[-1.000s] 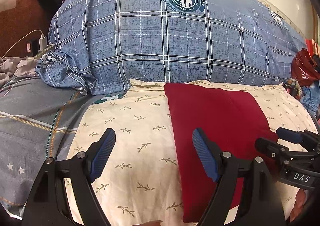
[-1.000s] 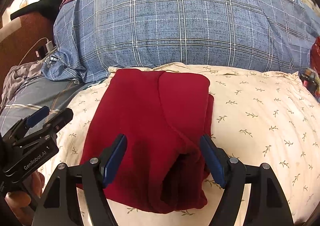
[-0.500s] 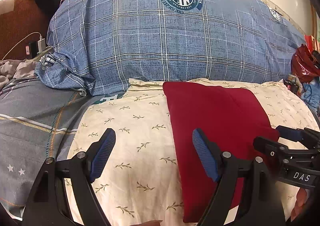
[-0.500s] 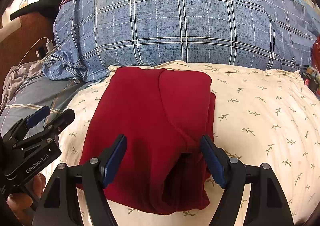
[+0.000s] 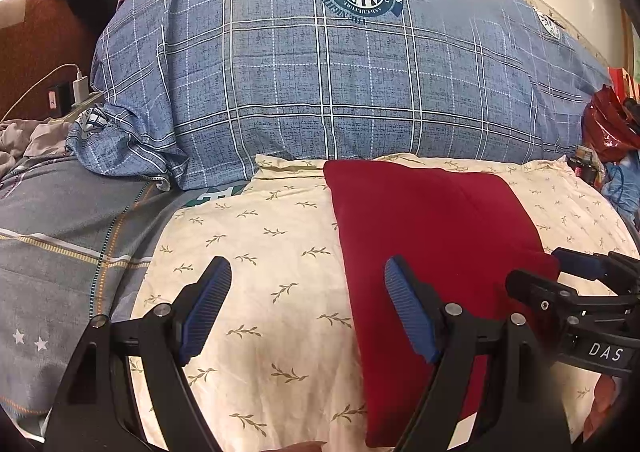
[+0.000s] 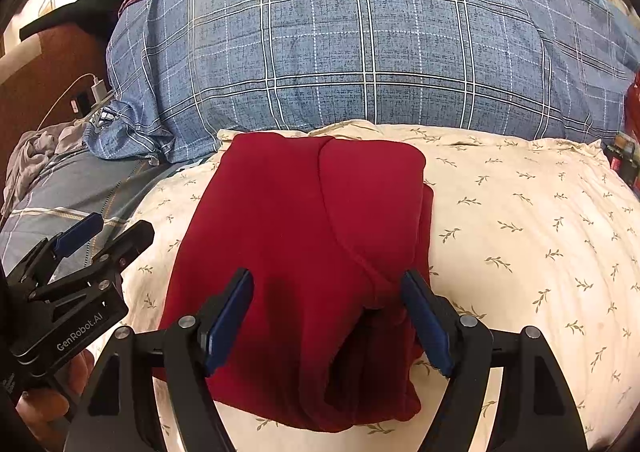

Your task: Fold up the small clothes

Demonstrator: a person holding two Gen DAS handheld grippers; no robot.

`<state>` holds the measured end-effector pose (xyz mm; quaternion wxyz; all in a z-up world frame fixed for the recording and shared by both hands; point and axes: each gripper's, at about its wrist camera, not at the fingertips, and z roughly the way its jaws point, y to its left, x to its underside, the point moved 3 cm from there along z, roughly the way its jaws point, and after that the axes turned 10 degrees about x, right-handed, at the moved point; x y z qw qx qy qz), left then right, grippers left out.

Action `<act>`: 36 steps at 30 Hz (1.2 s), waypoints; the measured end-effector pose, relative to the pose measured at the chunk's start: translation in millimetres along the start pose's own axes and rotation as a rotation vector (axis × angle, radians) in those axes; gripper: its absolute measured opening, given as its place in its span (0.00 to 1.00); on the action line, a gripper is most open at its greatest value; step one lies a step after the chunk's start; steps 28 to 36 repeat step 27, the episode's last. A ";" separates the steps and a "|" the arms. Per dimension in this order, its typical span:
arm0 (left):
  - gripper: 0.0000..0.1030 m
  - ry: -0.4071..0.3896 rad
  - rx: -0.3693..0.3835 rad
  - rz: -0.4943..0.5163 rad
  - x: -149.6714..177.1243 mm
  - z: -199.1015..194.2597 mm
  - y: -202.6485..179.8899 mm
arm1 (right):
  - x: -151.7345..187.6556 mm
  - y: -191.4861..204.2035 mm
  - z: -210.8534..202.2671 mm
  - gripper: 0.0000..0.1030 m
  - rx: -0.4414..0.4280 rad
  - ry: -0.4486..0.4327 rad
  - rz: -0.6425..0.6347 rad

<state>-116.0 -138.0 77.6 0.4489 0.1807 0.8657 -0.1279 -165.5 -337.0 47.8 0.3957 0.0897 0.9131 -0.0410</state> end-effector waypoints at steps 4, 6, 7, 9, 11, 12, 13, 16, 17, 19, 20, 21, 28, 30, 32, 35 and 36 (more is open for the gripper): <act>0.77 0.000 -0.001 -0.004 -0.1 0.4 0.4 | -0.4 0.7 0.5 0.76 -0.001 0.002 0.000; 0.77 0.001 -0.001 -0.007 0.0 0.4 0.6 | 0.1 1.4 0.6 0.76 -0.002 0.002 0.002; 0.77 0.002 -0.001 -0.007 -0.1 0.6 0.9 | 0.5 1.9 0.6 0.77 -0.002 0.002 0.002; 0.77 0.004 0.000 -0.007 0.0 1.0 0.7 | 1.2 2.9 0.8 0.77 0.000 0.002 -0.001; 0.77 0.007 0.004 -0.005 0.2 1.5 0.6 | 1.1 2.6 1.7 0.77 0.001 0.003 -0.002; 0.77 0.009 0.005 -0.004 0.3 1.8 0.2 | 0.9 2.5 1.8 0.77 0.000 0.003 -0.001; 0.77 0.010 0.006 -0.003 0.1 2.2 0.1 | 0.8 2.6 2.2 0.77 0.000 0.003 0.000; 0.77 0.010 0.007 -0.003 0.4 2.1 0.3 | 0.8 3.2 2.1 0.78 0.001 0.003 -0.001; 0.77 0.011 0.008 -0.006 0.7 2.1 0.4 | 0.9 3.8 2.2 0.78 0.002 0.003 -0.001; 0.77 0.012 0.008 -0.011 0.6 2.4 1.1 | 1.4 4.0 1.9 0.78 0.003 0.004 -0.001; 0.77 0.012 0.007 -0.012 0.6 2.5 1.7 | 1.4 4.4 2.0 0.78 0.004 0.004 -0.002; 0.77 0.011 0.005 -0.013 0.6 2.5 2.2 | 2.2 4.6 1.4 0.78 0.005 0.004 -0.002; 0.77 0.009 0.015 -0.006 1.0 2.1 2.4 | 3.7 6.3 0.4 0.79 0.003 0.002 -0.008; 0.77 0.009 0.015 -0.006 1.0 2.1 2.4 | 3.7 6.3 0.4 0.79 0.003 0.002 -0.008; 0.77 0.009 0.015 -0.006 1.0 2.1 2.4 | 3.7 6.3 0.4 0.79 0.003 0.002 -0.008; 0.77 0.009 0.015 -0.006 1.0 2.1 2.4 | 3.7 6.3 0.4 0.79 0.003 0.002 -0.008; 0.77 0.009 0.015 -0.006 1.0 2.1 2.4 | 3.7 6.3 0.4 0.79 0.003 0.002 -0.008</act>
